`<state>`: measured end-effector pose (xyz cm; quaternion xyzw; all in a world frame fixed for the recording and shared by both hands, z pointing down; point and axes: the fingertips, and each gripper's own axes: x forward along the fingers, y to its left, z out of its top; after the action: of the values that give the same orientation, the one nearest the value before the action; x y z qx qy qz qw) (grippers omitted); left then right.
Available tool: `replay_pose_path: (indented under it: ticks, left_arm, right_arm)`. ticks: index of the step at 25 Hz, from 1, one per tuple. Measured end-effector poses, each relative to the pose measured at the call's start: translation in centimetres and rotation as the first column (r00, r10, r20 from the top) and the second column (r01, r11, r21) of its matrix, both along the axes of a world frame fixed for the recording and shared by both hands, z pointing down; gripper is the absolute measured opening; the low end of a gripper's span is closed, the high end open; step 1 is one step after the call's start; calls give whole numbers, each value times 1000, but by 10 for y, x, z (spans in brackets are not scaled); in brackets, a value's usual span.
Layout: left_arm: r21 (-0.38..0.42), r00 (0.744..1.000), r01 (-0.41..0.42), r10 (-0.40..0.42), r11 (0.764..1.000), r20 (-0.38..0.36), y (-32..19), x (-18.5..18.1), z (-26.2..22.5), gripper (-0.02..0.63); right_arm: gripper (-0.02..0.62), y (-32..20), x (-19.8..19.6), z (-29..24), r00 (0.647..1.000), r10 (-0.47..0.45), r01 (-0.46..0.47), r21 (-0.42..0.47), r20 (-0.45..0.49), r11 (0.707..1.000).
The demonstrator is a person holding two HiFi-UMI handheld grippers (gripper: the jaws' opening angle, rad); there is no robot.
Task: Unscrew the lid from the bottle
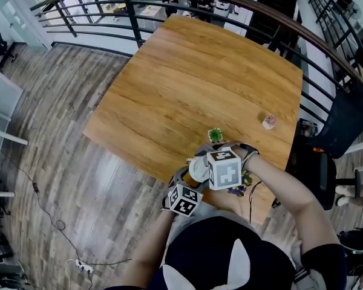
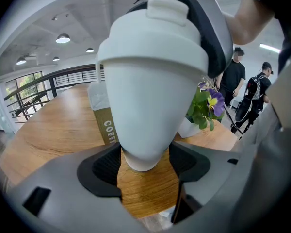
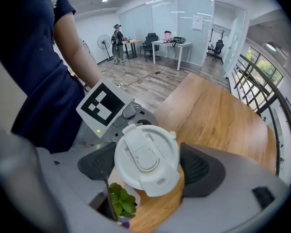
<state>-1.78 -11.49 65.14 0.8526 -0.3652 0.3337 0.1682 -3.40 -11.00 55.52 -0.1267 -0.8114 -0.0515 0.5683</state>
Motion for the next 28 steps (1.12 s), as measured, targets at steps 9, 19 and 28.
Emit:
replay_pose_path:
  ticks: [9, 19, 28]
  left_arm:
    - [-31, 1000, 2, -2, 1000, 25, 0, -1, 8, 314]
    - [-24, 999, 1, 0, 1000, 40, 1, -2, 9, 308]
    - [-25, 999, 10, -9, 1000, 48, 2, 0, 9, 307]
  right_arm:
    - [499, -19, 0, -12, 922, 319, -328, 6, 220, 945]
    - [476, -21, 6, -18, 680, 634, -648, -101, 367, 754]
    - [461, -18, 3, -3, 593, 723, -745, -101, 354, 660]
